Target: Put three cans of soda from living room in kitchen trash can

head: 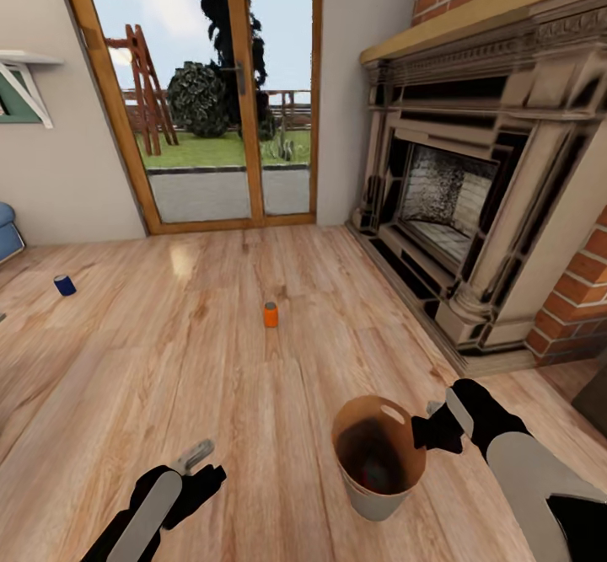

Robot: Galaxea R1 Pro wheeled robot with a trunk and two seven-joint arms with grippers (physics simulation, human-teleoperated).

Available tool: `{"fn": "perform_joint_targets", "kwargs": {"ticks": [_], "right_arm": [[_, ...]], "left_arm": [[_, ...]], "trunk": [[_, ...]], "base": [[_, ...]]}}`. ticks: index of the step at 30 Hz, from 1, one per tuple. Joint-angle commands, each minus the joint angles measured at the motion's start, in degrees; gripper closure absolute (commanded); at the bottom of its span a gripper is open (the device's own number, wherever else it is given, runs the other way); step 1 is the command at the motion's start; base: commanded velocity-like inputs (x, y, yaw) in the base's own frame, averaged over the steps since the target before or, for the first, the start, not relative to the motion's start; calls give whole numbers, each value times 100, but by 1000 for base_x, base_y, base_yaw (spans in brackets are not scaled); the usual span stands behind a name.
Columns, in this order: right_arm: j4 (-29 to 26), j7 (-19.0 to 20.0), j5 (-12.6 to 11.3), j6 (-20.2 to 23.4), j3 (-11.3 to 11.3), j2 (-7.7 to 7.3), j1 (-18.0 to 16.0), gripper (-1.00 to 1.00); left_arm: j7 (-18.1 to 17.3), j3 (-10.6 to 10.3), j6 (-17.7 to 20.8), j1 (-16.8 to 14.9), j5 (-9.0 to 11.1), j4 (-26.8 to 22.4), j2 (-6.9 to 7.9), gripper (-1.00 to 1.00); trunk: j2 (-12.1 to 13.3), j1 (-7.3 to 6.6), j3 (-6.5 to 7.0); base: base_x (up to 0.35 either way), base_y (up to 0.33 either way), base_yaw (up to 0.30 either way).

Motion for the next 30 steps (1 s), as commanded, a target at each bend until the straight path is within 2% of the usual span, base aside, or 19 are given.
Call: {"fn": "perform_joint_targets", "kwargs": {"ticks": [1,3,5,7,8,9,15,30], "right_arm": [[-45,37,-211,11,121,34,12,100],[-247,152,-219,11,496,56,39,100],[-365,330,-223,11,672,50,56,100],[-471,635,-220,11,923,39,79,100],[-527,827,-216,11,1124,34,91,100],[-549,900,-218,11,1207,32,96,100],[-601,1022,-221,11,1331,28,96,100],[-615,1039,-212,11,1366,23,103,100]], "left_arm": [[0,0,-2,0,0,1,0,-100],[0,0,0,0,0,-1,2,-100],[0,0,1,0,0,0,3,-100],[0,0,2,0,0,-1,4,-100],[0,0,3,0,0,-1,3,-100],[0,0,1,0,0,1,2,-100],[0,0,2,0,0,3,1,-100],[0,0,-4,0,0,5,0,-100]], "trunk": [[-1,-1,1],[-1,-1,1],[-1,-1,1],[-1,-1,1],[-1,-1,1],[-1,-1,1],[-1,-1,1],[-1,-1,1]], "base": [[343,20,0],[343,27,0],[344,33,0],[344,31,0],[344,26,0],[344,21,0],[344,26,0],[344,7,0]]}}
